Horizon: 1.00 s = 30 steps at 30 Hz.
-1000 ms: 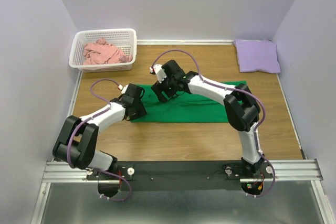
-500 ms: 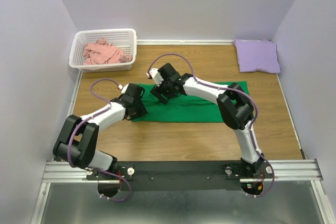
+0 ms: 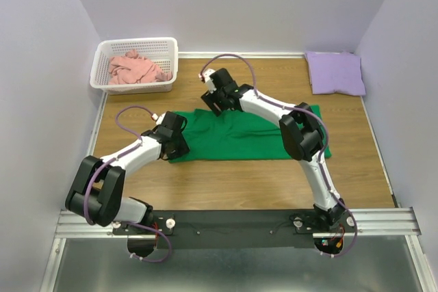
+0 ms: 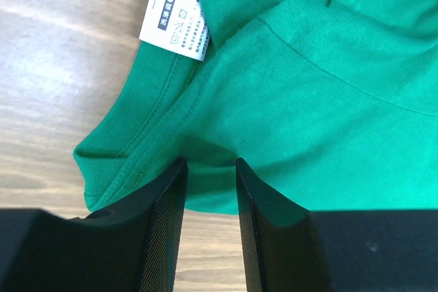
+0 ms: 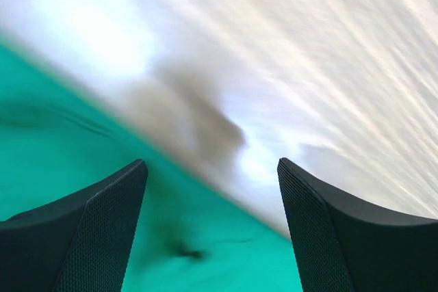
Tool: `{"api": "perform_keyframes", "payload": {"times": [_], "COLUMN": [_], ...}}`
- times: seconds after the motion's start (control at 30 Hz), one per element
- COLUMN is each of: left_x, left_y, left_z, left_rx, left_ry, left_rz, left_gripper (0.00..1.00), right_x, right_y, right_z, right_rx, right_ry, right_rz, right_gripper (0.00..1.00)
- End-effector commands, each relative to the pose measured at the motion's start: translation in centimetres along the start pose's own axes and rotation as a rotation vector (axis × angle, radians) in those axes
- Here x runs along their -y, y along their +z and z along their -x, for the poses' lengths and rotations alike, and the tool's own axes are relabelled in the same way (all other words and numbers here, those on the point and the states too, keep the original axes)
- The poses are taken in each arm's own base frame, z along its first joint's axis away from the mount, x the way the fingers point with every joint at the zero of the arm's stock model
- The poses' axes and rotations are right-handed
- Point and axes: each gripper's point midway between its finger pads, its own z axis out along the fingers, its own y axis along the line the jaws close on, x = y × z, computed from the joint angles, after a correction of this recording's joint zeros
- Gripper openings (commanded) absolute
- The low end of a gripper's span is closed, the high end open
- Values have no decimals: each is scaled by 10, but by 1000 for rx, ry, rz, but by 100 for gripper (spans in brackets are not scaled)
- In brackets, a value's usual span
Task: Fold and stack the t-shirts
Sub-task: Fold the tshirt
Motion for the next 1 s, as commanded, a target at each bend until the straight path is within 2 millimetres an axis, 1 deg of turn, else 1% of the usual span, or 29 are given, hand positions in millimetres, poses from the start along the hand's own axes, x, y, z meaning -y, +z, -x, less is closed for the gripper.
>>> {"api": "perform_keyframes", "payload": {"times": [0.0, 0.03, 0.07, 0.1, 0.2, 0.23, 0.27, 0.3, 0.33, 0.37, 0.4, 0.5, 0.53, 0.57, 0.6, 0.67, 0.7, 0.73, 0.8, 0.93, 0.97], "left_x": [-22, -23, -23, -23, -20, -16, -13, -11, -7, -4, -1, 2, 2, 1, 1, 0, -1, -2, -2, -2, -1], "left_y": [-4, -4, -6, -6, -10, -12, -17, -19, -23, -26, -30, -35, -36, -36, -35, -33, -31, -29, -25, -21, -20], "left_z": [-14, -14, -14, -14, -9, -4, -1, 2, 7, 10, 14, 15, 16, 15, 15, 12, 10, 5, 3, 0, 1], "left_rx": [-32, -32, -27, -26, -10, 0, 11, 21, 36, 49, 67, 70, 69, 67, 65, 56, 47, 32, 23, 15, 18], "left_ry": [-1, -2, -6, -6, -14, -15, -18, -22, -25, -27, -30, -31, -28, -26, -25, -24, -20, -15, -15, -8, -7], "left_rz": [71, 73, 71, 70, 64, 55, 44, 35, 24, 10, -8, -20, -19, -16, -16, -12, -12, -14, -20, -21, -24], "left_gripper": [43, 43, 43, 43, 48, 50, 55, 57, 60, 63, 63, 63, 62, 58, 56, 52, 50, 50, 49, 49, 49], "right_x": [53, 59, 67, 70, 70, 69, 69, 66, 62, 58, 53, 20, 13, 6, -7, -19, -24, -30, -39, -43, -44], "right_y": [13, 13, 14, 12, -6, -11, -26, -33, -39, -46, -56, -66, -67, -65, -65, -62, -64, -55, -48, -32, -26], "right_z": [-8, -7, -11, -10, -2, 0, 6, 11, 6, 10, 19, 26, 28, 28, 32, 34, 43, 40, 42, 48, 43], "right_rx": [-8, -4, -9, -9, 15, 23, 46, 61, 57, 70, 95, 111, 117, 119, 124, 130, 156, 144, 148, 154, 140], "right_ry": [165, 184, 206, 207, 220, 232, 273, 298, 306, 384, 410, 404, 388, 368, 354, 340, 329, 331, 323, 324, 328], "right_rz": [-110, -114, -130, -137, -122, -117, -97, -74, -44, -14, 53, 254, 303, 346, 430, 500, 549, 571, 605, 619, 615], "right_gripper": [84, 84, 84, 84, 84, 83, 83, 81, 78, 76, 75, 66, 61, 58, 54, 46, 43, 41, 39, 35, 35]}}
